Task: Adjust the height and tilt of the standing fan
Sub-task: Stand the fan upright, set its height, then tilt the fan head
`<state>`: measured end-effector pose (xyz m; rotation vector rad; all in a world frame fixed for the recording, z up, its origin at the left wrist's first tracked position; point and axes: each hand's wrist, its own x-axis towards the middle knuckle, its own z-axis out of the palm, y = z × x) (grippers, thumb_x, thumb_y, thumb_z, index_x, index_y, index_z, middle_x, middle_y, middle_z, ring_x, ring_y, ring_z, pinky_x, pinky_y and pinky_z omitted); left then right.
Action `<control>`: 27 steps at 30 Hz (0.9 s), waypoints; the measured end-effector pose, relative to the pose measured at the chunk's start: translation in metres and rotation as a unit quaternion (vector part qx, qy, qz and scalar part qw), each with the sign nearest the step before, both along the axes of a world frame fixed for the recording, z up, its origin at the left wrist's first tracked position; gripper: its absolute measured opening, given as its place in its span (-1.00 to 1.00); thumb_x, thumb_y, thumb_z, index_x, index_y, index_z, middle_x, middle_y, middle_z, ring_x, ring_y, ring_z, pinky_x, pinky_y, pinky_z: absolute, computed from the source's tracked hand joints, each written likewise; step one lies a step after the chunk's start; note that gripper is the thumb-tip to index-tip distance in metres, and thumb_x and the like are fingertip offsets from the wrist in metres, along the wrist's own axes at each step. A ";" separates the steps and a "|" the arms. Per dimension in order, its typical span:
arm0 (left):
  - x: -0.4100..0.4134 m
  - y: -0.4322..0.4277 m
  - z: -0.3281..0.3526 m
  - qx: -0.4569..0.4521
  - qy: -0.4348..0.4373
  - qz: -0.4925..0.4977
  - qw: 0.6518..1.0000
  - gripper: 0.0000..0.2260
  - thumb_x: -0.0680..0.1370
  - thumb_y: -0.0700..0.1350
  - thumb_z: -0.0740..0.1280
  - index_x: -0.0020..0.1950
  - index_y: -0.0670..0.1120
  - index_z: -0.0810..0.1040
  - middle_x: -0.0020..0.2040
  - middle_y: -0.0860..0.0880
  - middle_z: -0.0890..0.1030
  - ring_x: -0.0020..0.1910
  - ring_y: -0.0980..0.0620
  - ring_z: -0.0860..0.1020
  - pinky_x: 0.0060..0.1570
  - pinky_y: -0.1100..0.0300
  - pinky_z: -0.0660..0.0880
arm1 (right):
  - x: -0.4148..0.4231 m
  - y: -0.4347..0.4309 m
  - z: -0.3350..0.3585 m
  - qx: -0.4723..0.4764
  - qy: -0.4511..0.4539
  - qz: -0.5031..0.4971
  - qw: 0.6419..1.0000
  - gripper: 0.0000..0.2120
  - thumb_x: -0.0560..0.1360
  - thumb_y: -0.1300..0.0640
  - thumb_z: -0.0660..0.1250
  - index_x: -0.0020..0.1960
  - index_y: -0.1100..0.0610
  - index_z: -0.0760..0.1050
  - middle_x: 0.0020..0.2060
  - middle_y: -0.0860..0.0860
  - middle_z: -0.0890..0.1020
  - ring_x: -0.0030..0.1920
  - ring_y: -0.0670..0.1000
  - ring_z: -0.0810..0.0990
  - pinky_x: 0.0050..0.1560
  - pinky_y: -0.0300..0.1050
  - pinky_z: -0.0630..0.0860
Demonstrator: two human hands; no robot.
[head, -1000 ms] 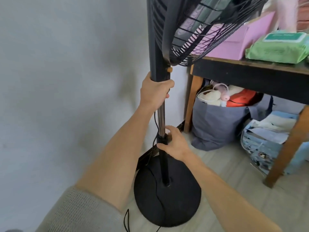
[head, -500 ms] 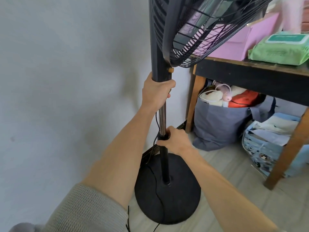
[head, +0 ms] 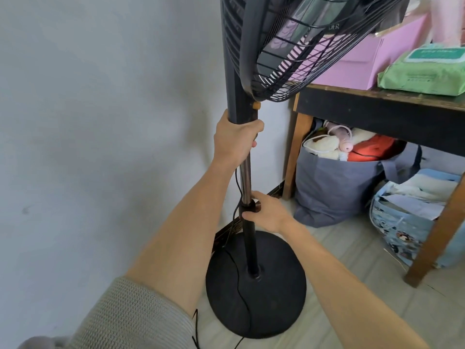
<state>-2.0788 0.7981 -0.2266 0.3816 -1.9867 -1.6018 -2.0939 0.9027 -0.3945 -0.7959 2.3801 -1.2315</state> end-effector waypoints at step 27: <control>-0.001 0.004 -0.001 0.001 0.000 0.009 1.000 -0.79 0.31 -0.16 0.44 -0.08 -0.04 0.56 -0.33 0.03 0.55 -0.43 0.03 0.50 -0.29 0.08 0.56 | -0.006 -0.002 0.007 0.006 0.027 -0.006 1.000 -0.72 0.43 -0.04 0.49 0.10 -0.07 0.54 0.01 -0.04 0.67 0.03 0.00 0.62 -0.27 -0.46 0.31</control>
